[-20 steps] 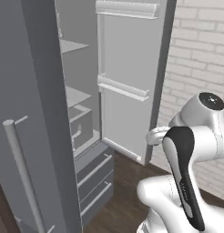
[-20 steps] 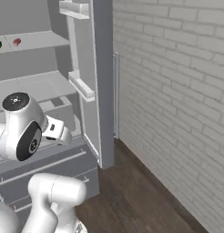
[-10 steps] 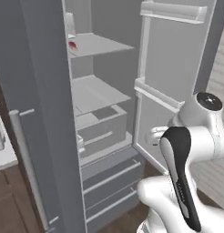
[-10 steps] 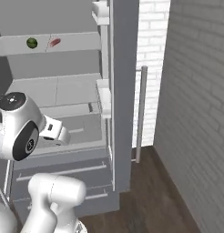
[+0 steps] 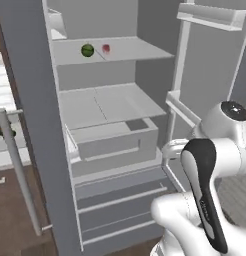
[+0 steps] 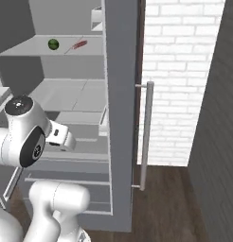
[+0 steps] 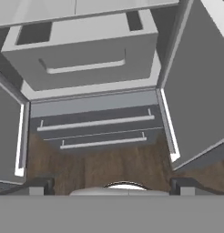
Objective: Place one avocado and one steak in each tupperware on the nearby counter, to pack two identical lunches.
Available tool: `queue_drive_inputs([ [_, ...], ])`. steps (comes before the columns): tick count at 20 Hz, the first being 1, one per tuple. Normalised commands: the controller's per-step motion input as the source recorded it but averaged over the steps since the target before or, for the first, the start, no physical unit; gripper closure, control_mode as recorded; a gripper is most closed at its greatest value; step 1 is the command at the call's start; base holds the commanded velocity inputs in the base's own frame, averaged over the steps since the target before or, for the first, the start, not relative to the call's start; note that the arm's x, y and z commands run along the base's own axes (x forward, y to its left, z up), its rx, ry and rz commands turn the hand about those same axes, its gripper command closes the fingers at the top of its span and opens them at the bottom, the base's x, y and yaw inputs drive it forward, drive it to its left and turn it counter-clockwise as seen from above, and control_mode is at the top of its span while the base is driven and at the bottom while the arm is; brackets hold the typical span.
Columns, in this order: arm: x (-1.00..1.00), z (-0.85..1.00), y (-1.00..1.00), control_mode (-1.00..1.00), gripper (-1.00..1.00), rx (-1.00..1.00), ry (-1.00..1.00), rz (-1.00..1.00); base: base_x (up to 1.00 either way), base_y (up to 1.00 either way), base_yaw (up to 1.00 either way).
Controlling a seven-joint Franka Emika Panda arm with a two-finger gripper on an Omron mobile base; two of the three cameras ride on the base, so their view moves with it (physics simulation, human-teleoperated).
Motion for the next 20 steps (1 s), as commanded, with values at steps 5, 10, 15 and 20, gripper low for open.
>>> queue_drive_inputs([
  [5, 0.00, 0.00, 0.00, 1.00, -1.00, 0.00, 0.00, 0.00, 0.08, 0.87, 0.21],
  [10, 0.00, 0.00, 0.00, 1.00, -1.00, 0.00, 0.00, 0.00, 0.22, 0.06, 0.04],
  [15, 0.00, 0.00, 0.00, 1.00, -1.00, 0.00, 0.00, 0.00, 0.31, -0.51, 0.00],
  [20, 0.00, 0.00, 0.00, 1.00, -1.00, 0.00, 0.00, 0.00, 0.48, -0.52, 0.00],
])
